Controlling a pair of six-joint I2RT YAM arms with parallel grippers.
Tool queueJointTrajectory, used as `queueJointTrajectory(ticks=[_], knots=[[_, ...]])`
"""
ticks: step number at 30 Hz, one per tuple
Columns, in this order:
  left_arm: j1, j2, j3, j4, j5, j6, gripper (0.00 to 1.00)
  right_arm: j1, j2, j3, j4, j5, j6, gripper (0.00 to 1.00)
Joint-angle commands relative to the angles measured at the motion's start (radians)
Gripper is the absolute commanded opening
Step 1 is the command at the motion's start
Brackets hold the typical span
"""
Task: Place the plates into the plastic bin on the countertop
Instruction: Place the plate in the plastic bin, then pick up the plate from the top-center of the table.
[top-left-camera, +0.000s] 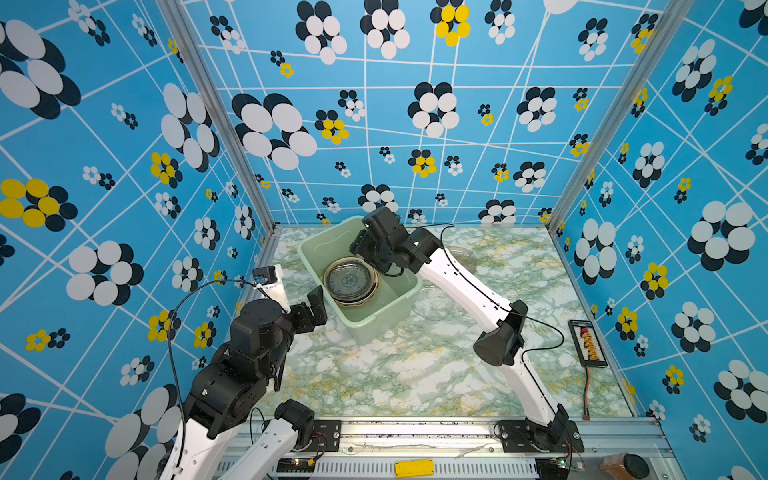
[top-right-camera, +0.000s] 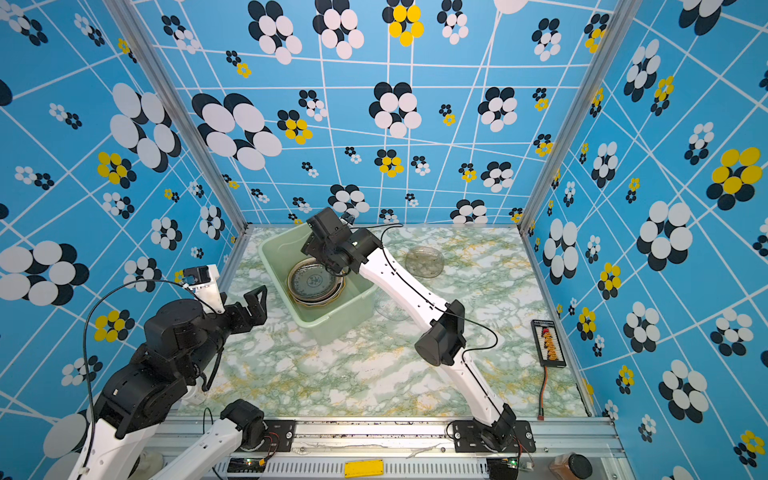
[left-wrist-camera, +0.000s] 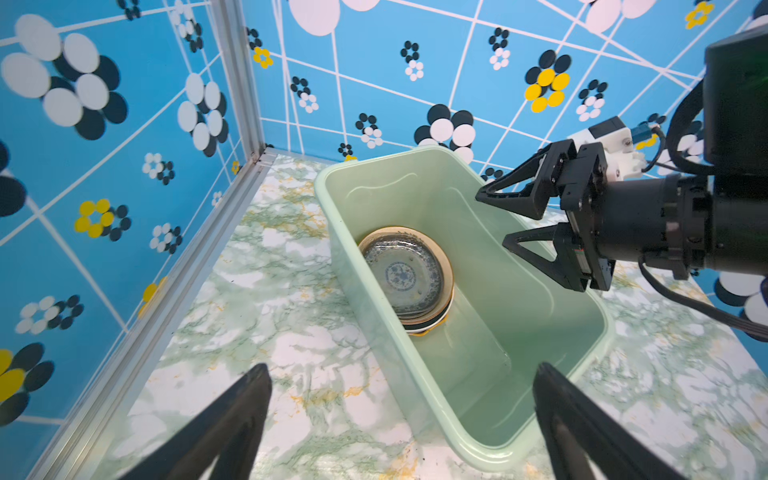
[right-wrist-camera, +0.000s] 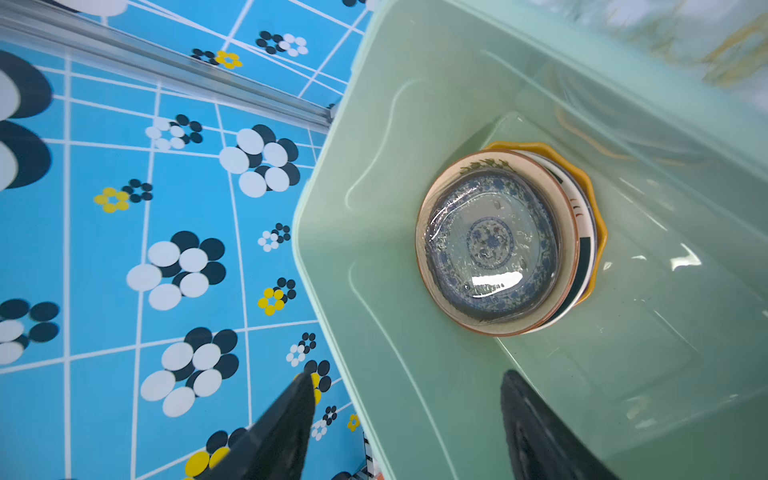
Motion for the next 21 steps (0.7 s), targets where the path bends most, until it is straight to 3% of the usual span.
queueJointTrajectory(ticks=[1, 6, 14, 21], knots=[[0.005, 0.055, 0.040, 0.068, 0.181, 0.051, 0.99, -0.025, -0.130, -0.029, -0.098, 0.039, -0.168, 0.72], [-0.031, 0.146, 0.063, 0.146, 0.269, 0.084, 0.99, -0.124, -0.295, -0.263, -0.099, -0.058, -0.254, 0.70], [-0.199, 0.343, 0.103, 0.271, 0.199, 0.145, 0.99, -0.418, -0.598, -0.873, 0.172, -0.270, -0.253, 0.65], [-0.300, 0.553, 0.137, 0.405, 0.214, 0.149, 0.99, -0.656, -0.606, -1.087, 0.232, -0.340, -0.348, 0.63]])
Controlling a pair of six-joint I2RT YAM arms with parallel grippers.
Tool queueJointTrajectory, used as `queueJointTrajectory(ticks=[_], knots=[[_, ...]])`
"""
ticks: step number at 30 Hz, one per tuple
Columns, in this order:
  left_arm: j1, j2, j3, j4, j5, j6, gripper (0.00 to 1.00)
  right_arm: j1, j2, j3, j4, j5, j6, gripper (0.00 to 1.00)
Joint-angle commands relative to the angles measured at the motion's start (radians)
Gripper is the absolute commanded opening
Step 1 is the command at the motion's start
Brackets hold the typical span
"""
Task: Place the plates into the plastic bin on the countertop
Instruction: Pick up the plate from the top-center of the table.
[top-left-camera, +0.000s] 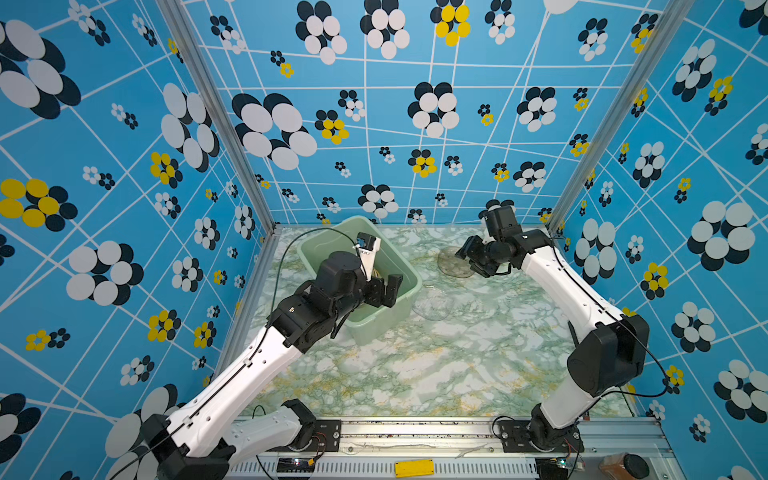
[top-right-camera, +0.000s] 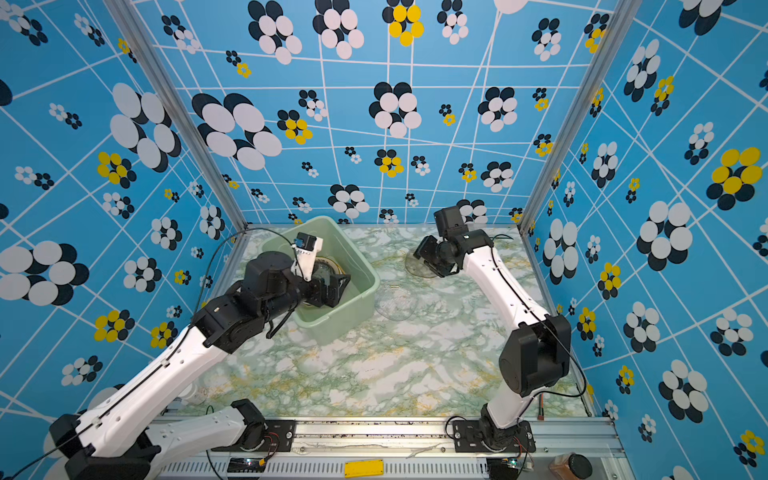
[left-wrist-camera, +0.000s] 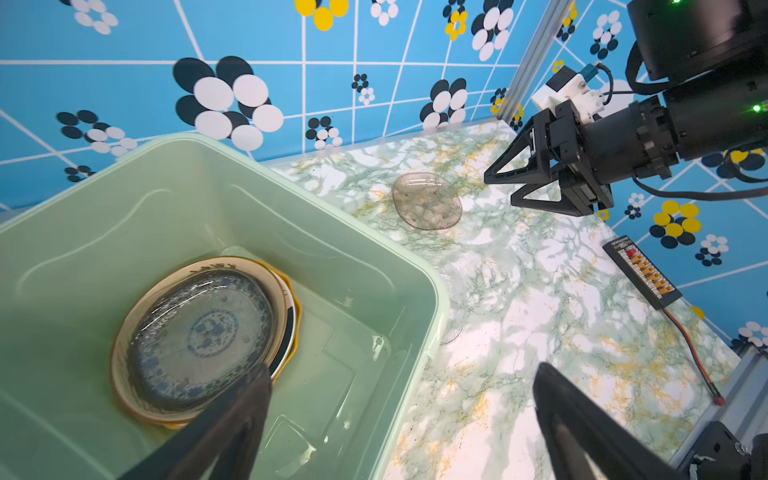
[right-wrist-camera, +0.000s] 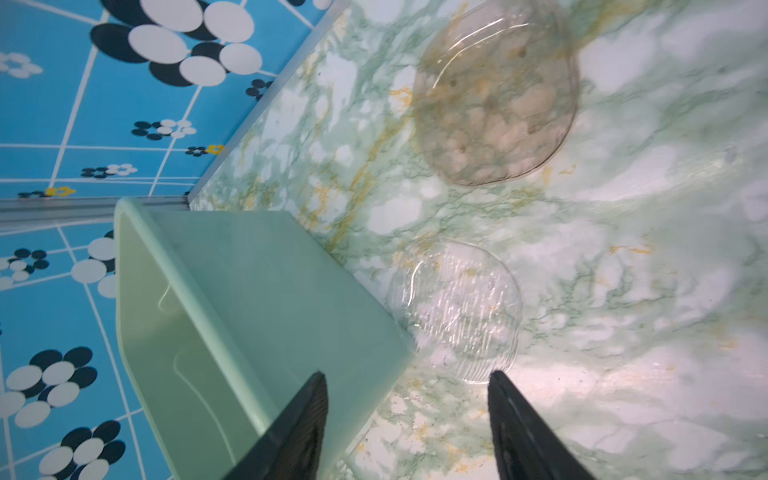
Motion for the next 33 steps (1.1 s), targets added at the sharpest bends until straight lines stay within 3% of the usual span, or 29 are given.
queueJointTrajectory(ticks=[1, 9, 22, 29, 33], knots=[[-0.031, 0.081, 0.047, 0.103, 0.010, 0.020, 0.99, -0.067, 0.021, -0.026, 0.070, -0.074, -0.095, 0.63], [-0.041, 0.276, 0.103, 0.212, 0.077, -0.036, 0.99, -0.204, 0.307, 0.090, 0.102, -0.092, -0.248, 0.62], [-0.102, 0.526, 0.243, 0.260, 0.178, -0.162, 0.99, -0.236, 0.581, 0.205, 0.237, -0.183, -0.268, 0.54], [-0.109, 0.668, 0.453, 0.003, 0.177, -0.423, 0.99, -0.235, 0.640, 0.221, 0.247, -0.189, -0.259, 0.39], [-0.126, 0.702, 0.503, -0.036, 0.231, -0.509, 0.99, -0.235, 0.643, 0.200, 0.256, -0.181, -0.262, 0.26]])
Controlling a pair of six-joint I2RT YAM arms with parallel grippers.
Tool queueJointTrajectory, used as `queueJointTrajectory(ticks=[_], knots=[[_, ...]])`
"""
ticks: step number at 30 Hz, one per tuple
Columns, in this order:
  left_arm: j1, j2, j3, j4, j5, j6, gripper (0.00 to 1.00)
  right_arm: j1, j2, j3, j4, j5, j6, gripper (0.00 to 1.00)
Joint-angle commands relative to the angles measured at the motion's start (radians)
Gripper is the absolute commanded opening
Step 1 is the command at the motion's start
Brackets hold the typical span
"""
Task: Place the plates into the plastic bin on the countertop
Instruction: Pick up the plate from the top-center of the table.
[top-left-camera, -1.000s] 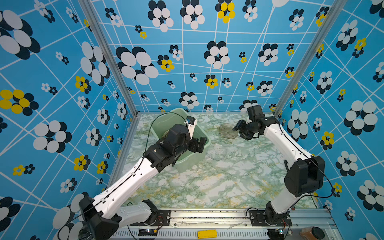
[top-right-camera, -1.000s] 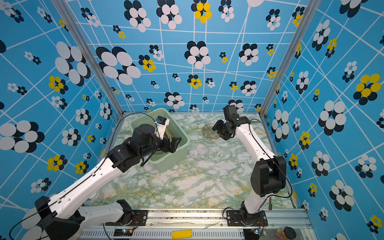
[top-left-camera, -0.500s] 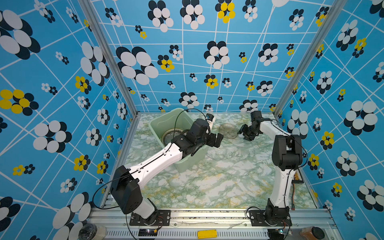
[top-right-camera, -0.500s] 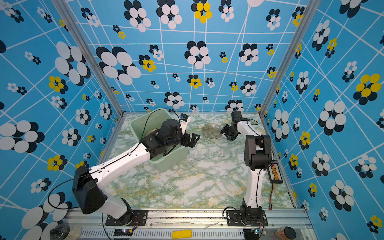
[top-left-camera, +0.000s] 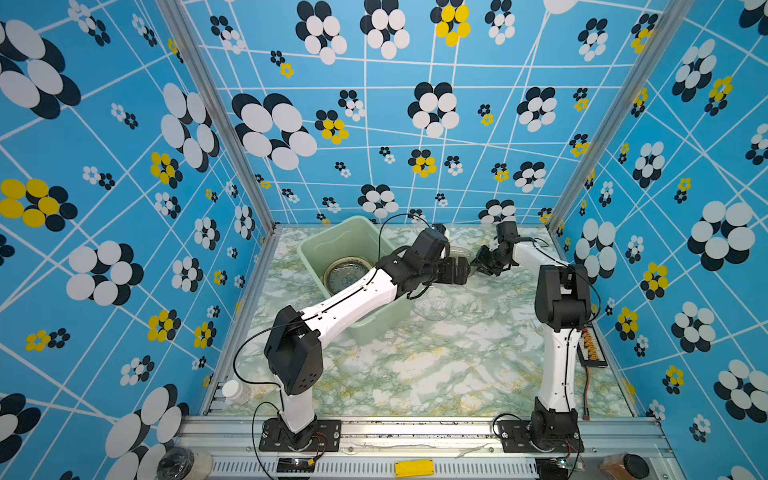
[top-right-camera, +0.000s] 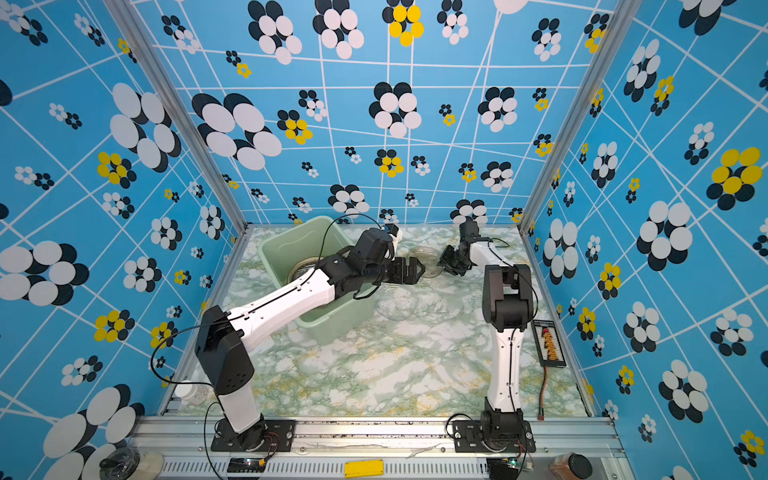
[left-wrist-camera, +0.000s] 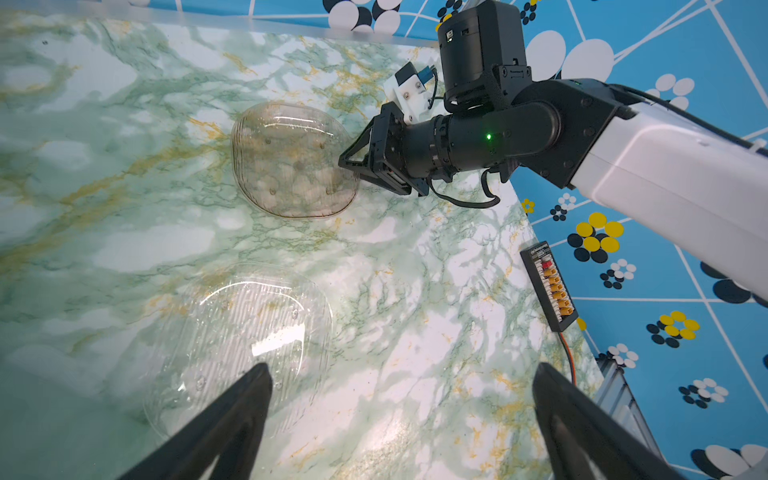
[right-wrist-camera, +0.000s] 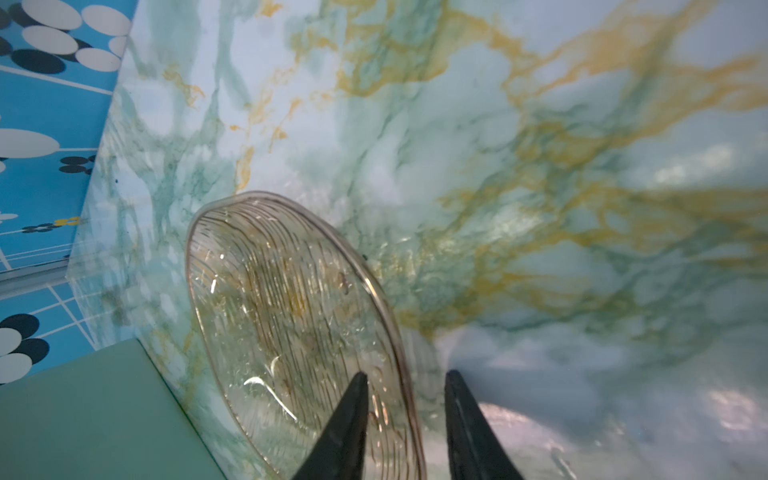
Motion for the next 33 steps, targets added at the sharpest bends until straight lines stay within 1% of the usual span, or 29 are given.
queueJointTrajectory(ticks=[1, 2, 5, 6, 8, 10, 12, 16, 18, 22, 25, 28, 32, 33], knots=[[-0.021, 0.014, 0.040, -0.090, 0.062, -0.135, 0.99, 0.003, 0.032, -0.014, 0.003, -0.002, -0.008, 0.23], [-0.026, 0.014, 0.039, -0.088, 0.073, -0.151, 0.99, 0.003, 0.029, -0.019, 0.003, 0.001, -0.010, 0.21], [-0.042, 0.028, 0.038, -0.098, 0.076, -0.172, 0.99, 0.003, 0.009, -0.040, 0.006, 0.017, -0.018, 0.05], [-0.045, 0.026, 0.038, -0.104, 0.073, -0.173, 0.99, 0.003, 0.001, -0.048, 0.010, 0.023, -0.017, 0.02], [-0.051, 0.022, 0.034, -0.116, 0.067, -0.172, 0.99, 0.003, -0.022, -0.063, 0.013, 0.037, -0.019, 0.00], [-0.058, 0.022, 0.028, -0.123, 0.056, -0.162, 0.99, 0.002, -0.047, -0.077, 0.012, 0.052, -0.018, 0.00], [-0.064, -0.019, 0.019, -0.123, 0.039, -0.139, 0.99, 0.003, -0.087, -0.099, 0.016, 0.069, -0.007, 0.00], [-0.071, -0.084, 0.006, -0.134, -0.005, -0.082, 0.99, 0.002, -0.221, -0.166, 0.024, 0.099, 0.050, 0.00], [-0.072, -0.125, 0.001, -0.142, -0.037, -0.049, 0.99, 0.003, -0.297, -0.230, 0.026, 0.110, 0.098, 0.00], [-0.073, -0.240, -0.036, -0.153, -0.118, 0.010, 0.99, 0.025, -0.494, -0.343, 0.009, 0.172, 0.207, 0.00], [-0.072, -0.344, -0.086, -0.196, -0.181, 0.042, 0.99, 0.074, -0.633, -0.391, -0.067, 0.245, 0.272, 0.00], [-0.070, -0.477, -0.168, -0.241, -0.250, 0.074, 0.99, 0.158, -0.770, -0.445, -0.093, 0.299, 0.363, 0.00], [-0.059, -0.677, -0.287, -0.307, -0.345, 0.116, 0.99, 0.262, -0.914, -0.467, -0.146, 0.389, 0.497, 0.00], [-0.052, -0.727, -0.312, -0.338, -0.366, 0.127, 0.99, 0.302, -0.946, -0.471, -0.148, 0.419, 0.536, 0.00]])
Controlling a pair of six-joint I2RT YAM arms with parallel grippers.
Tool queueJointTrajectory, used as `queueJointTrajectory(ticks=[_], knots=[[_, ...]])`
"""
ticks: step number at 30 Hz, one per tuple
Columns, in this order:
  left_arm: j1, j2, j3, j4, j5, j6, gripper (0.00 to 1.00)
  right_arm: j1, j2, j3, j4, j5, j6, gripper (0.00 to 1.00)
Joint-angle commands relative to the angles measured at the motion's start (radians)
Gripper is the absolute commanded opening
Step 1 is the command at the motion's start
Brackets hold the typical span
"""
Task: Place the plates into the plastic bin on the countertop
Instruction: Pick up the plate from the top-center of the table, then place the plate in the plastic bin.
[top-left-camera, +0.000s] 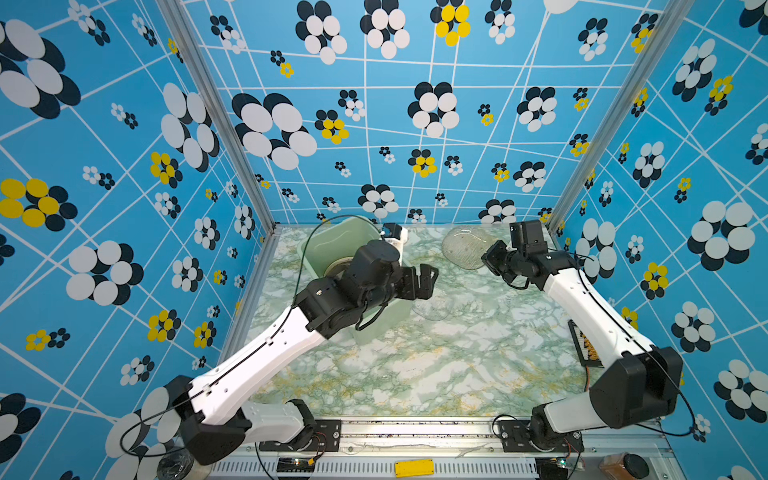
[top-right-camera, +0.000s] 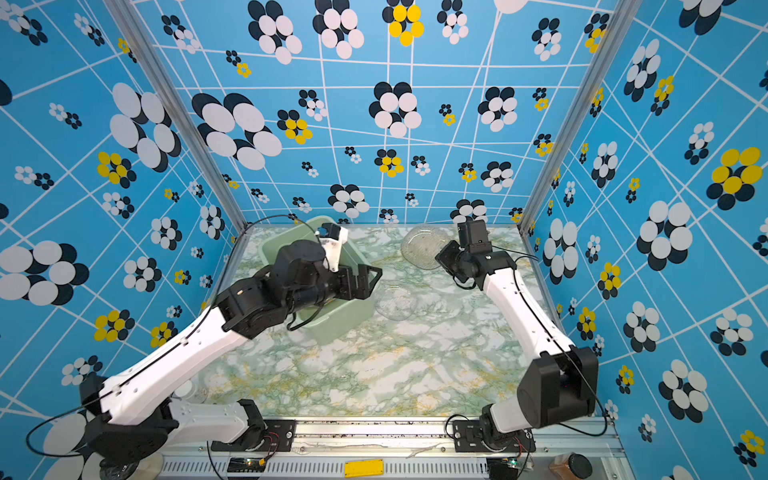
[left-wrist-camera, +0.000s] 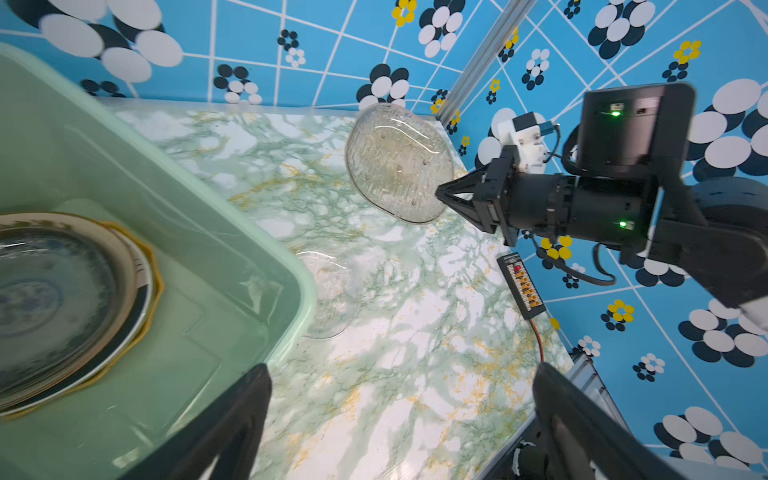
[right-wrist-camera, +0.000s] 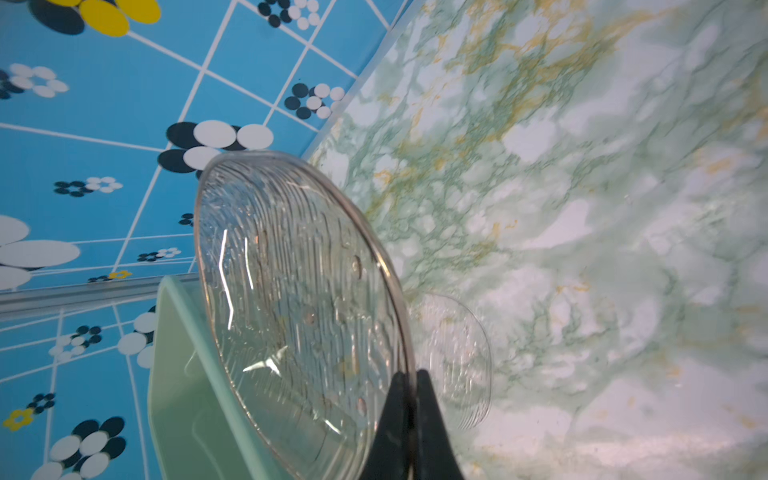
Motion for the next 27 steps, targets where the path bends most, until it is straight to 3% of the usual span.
queueJointTrajectory(ticks=[1, 6, 12, 20, 27], knots=[[0.027, -0.133, -0.074, -0.145, -0.123, 0.069, 0.99, 0.086, -0.083, -0.023, -0.066, 0.136, 0.172, 0.00], [0.121, -0.320, -0.138, -0.298, -0.151, 0.101, 0.99, 0.299, -0.098, 0.046, -0.093, 0.261, 0.294, 0.00], [0.202, -0.467, -0.228, -0.343, -0.159, 0.120, 0.99, 0.484, -0.011, 0.151, -0.089, 0.352, 0.391, 0.00], [0.213, -0.533, -0.279, -0.353, -0.214, 0.150, 0.99, 0.629, 0.154, 0.338, -0.100, 0.396, 0.487, 0.00], [0.214, -0.583, -0.269, -0.366, -0.298, 0.158, 0.99, 0.707, 0.272, 0.441, -0.124, 0.479, 0.661, 0.00]])
